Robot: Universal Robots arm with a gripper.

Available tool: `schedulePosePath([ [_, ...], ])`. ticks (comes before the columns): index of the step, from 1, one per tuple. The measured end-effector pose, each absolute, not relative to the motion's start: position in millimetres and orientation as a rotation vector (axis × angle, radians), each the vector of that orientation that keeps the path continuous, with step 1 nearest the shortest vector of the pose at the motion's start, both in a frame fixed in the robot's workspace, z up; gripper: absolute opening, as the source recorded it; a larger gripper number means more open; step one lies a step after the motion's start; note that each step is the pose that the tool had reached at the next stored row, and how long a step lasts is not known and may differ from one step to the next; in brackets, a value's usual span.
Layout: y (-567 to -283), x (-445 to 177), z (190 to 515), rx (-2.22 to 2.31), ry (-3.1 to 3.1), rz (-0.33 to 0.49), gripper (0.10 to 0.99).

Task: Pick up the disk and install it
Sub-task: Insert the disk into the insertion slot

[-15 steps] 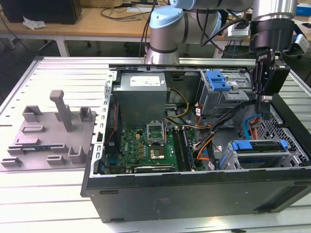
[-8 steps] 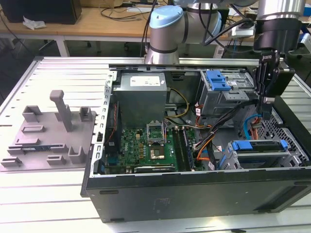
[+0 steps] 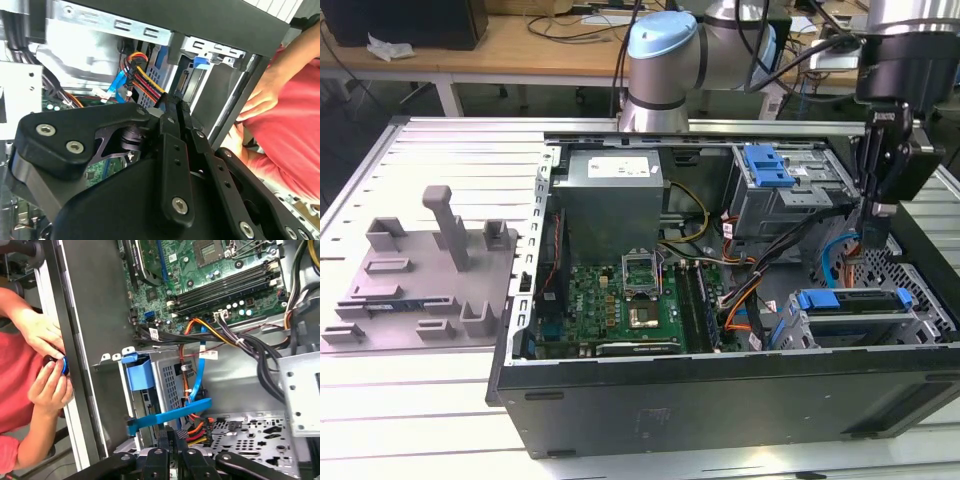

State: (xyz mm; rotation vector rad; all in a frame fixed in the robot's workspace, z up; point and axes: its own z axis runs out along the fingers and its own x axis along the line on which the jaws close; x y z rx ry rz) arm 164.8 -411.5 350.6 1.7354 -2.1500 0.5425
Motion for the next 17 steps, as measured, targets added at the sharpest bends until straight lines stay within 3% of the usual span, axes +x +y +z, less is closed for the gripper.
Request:
schedulePosePath([
  [8,-443.4,164.8,350.6,1.786,-2.209,0.441,0.165],
  [17,-450.7,164.8,350.9,1.834,-2.225,0.391,0.165],
])
